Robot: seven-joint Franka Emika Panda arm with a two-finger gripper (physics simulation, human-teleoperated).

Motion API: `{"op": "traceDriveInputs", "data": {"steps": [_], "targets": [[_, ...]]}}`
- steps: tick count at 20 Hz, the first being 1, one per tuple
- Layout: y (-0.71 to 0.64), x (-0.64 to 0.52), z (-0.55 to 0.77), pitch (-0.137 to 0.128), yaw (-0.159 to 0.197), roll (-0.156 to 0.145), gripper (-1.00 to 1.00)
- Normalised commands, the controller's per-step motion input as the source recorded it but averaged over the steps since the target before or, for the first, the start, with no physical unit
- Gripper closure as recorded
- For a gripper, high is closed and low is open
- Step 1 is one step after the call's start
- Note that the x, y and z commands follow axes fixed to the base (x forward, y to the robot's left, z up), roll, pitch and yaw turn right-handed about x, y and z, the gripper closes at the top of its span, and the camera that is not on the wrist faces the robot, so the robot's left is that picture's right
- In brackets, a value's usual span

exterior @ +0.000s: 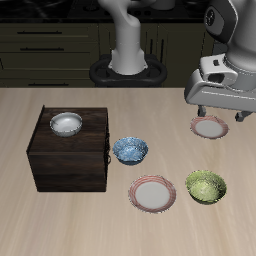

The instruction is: Place the green bowl onto the plate that is on the left side of the table

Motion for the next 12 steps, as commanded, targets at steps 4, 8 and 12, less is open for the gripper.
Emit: {"op": "traceDriveInputs", "data": {"steps": [4,8,12], "targets": [[0.07,0.09,0.00,-0.017,-0.019,0.065,-1.00],[-0.05,0.16,-0.01,-0.018,-0.009,0.054,-1.00],[-0.06,0.05,0.04,-0.033,0.013,0.030,-1.00]]}}
